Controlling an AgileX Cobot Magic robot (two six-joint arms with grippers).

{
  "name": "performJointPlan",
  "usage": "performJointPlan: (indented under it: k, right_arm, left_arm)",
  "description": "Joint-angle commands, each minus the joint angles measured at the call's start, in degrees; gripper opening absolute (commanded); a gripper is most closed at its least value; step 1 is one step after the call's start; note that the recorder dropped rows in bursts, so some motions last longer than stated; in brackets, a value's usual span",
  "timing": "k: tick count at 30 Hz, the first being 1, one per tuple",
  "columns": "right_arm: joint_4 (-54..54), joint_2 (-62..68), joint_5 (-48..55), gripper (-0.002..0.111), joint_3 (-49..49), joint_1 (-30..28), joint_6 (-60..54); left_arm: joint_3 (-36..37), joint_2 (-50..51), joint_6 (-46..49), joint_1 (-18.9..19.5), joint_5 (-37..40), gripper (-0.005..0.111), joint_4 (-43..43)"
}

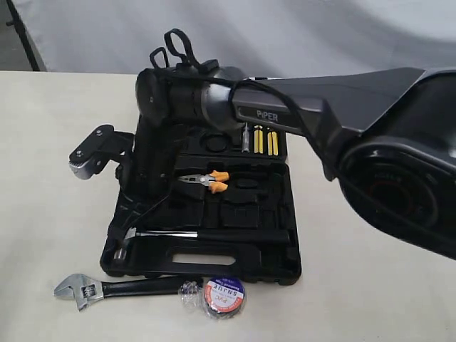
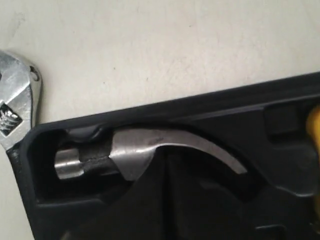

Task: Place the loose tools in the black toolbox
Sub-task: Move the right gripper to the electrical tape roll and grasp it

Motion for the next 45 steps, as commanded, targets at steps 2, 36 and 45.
performJointPlan:
  k: [2, 36, 45]
  right_arm:
    - [-6.7, -4.2, 6.5, 0.0, -2.8, 0.0, 4.4]
    - [-4.4, -27.2, -6.7, 0.0, 41.1, 4.1, 25.9]
    - [-10.4, -27.4, -7.7, 0.06, 43.3, 4.2, 45.3]
  left_arm:
    - [0.5, -0.5, -0.6, 0.2, -1.0, 0.001, -0.8]
    - [0.5, -0.5, -0.6, 0.2, -1.0, 0.001, -0.8]
    - [0.5, -0.5, -0.6, 0.2, -1.0, 0.001, -0.8]
